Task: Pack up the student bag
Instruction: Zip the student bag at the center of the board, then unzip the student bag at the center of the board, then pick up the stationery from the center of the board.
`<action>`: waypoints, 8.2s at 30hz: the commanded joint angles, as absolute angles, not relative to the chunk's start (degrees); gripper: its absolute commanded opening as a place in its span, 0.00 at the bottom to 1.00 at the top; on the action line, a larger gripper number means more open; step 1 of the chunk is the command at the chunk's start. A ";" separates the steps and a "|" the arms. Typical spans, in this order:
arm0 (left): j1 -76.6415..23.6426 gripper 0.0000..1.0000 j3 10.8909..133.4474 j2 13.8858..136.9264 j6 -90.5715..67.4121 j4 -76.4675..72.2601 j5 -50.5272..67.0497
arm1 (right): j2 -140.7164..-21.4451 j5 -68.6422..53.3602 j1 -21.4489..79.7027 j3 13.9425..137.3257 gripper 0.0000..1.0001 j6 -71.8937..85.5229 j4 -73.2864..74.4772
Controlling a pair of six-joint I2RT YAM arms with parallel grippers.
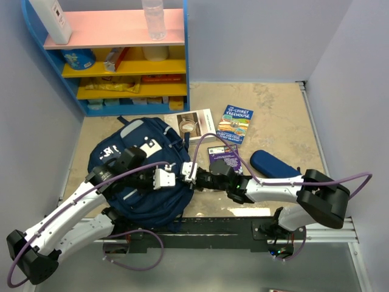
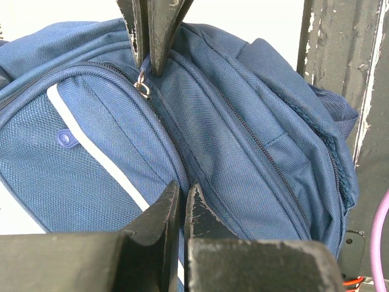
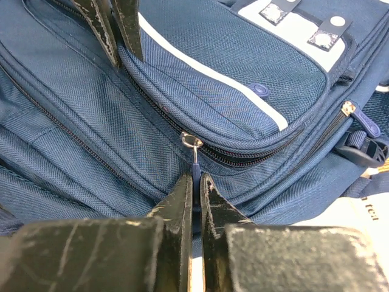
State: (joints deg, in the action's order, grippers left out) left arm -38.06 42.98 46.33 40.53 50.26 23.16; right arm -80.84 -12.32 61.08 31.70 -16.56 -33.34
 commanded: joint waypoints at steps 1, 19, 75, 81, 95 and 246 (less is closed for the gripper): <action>-38.85 0.00 47.02 45.70 42.54 44.47 30.32 | -79.02 -6.59 61.17 34.01 0.00 -18.90 -30.50; -38.94 0.00 44.83 48.17 49.83 50.36 29.44 | -72.52 -4.75 56.34 35.16 0.00 -13.63 -18.54; -39.02 0.00 42.80 46.23 71.98 64.78 33.66 | -99.05 -23.91 45.44 68.20 0.52 -41.92 2.55; -38.94 0.00 42.89 46.06 71.72 64.42 33.49 | -101.60 -24.87 46.40 69.43 0.50 -42.98 3.87; -38.94 0.00 41.84 46.23 68.30 60.39 32.35 | -101.43 -23.56 47.02 69.88 0.00 -42.54 5.19; -33.31 0.00 59.15 41.22 29.44 35.33 11.25 | -84.38 30.06 -16.59 58.80 0.98 49.05 48.79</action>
